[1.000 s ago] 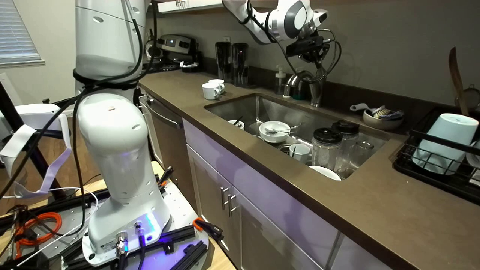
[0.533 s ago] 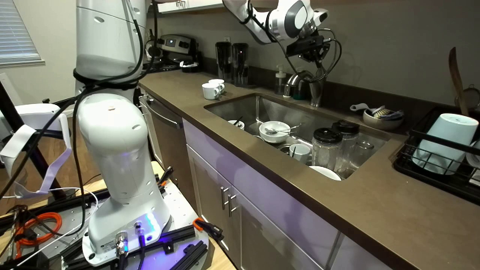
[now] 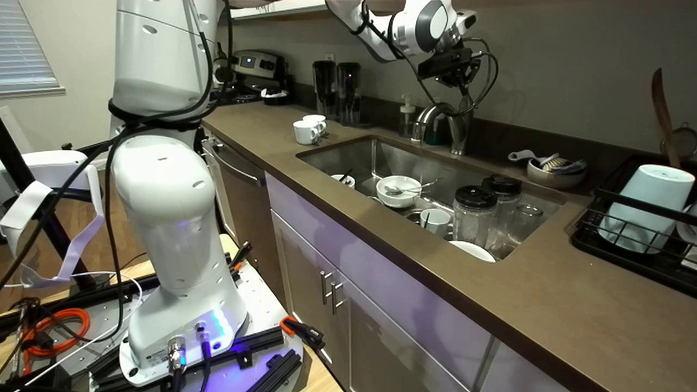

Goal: Push the faucet handle backwards

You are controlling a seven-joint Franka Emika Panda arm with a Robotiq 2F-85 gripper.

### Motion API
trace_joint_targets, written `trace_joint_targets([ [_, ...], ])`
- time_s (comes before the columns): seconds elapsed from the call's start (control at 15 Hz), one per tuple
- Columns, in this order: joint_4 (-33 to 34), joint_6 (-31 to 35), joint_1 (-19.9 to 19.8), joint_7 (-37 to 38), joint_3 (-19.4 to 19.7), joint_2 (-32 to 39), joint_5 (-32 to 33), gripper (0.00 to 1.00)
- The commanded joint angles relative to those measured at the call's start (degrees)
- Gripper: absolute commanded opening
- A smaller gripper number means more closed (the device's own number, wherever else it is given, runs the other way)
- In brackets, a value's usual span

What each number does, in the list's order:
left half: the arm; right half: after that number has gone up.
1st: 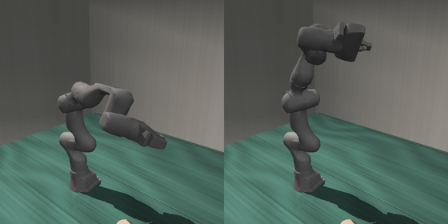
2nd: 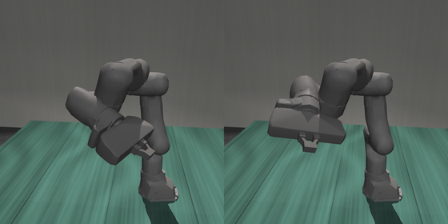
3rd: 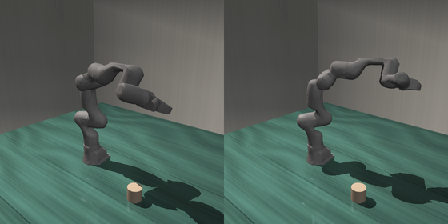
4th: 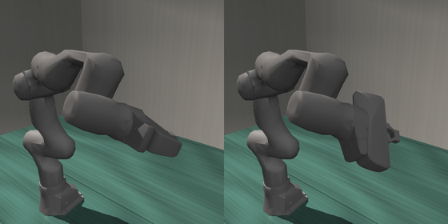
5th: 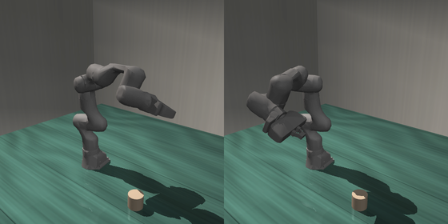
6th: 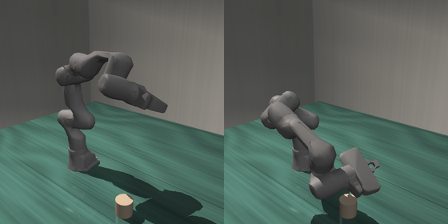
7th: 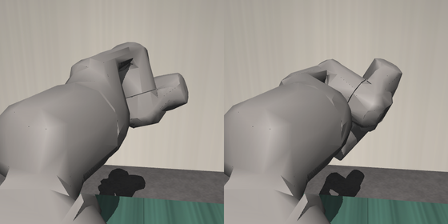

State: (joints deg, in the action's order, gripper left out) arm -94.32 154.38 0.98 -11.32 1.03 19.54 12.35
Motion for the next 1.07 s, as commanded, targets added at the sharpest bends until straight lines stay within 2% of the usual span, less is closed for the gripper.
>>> trace_joint_targets([
  [0.0, 4.76, 0.52, 1.08, 0.51, 0.12, 1.66, 1.98, 0.01],
  [0.47, 0.89, 1.28, 0.56, 0.67, -0.16, -0.37, 1.19, 0.01],
  [1.0, -9.58, 6.41, 1.03, 6.08, 1.96, -5.20, 2.70, 0.01],
])
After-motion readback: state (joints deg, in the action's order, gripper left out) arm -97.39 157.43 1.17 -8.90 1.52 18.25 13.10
